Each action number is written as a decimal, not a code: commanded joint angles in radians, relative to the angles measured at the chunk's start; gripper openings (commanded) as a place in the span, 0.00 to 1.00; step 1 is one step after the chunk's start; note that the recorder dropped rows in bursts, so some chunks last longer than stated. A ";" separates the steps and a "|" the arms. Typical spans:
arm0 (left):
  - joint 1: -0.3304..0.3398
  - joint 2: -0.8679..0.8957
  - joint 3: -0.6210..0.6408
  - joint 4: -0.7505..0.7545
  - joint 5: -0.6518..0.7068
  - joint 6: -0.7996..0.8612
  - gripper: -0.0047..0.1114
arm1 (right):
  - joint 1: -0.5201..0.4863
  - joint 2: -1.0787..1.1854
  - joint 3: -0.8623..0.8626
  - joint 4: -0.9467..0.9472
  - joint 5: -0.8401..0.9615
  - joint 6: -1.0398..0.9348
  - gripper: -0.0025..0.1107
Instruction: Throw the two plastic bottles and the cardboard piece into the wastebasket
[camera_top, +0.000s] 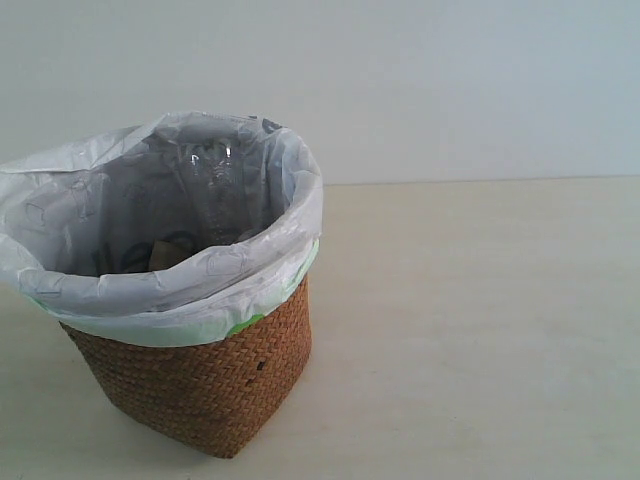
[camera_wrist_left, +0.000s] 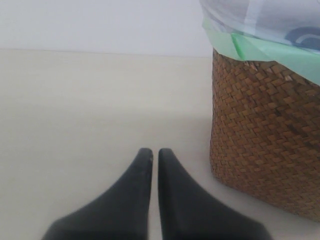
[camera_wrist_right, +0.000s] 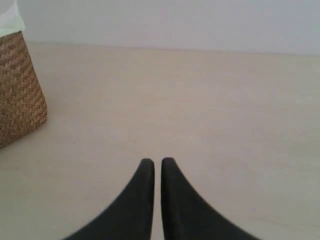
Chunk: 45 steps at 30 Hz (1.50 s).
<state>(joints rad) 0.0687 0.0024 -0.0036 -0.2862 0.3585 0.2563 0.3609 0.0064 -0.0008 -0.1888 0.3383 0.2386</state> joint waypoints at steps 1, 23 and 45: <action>0.003 -0.002 0.004 0.006 0.001 0.005 0.07 | -0.003 -0.006 0.001 -0.009 0.005 0.003 0.05; 0.003 -0.002 0.004 0.006 0.001 0.005 0.07 | -0.081 -0.006 0.001 -0.005 0.004 0.024 0.05; 0.003 -0.002 0.004 0.006 0.001 0.005 0.07 | -0.081 -0.006 0.001 -0.005 0.004 0.024 0.05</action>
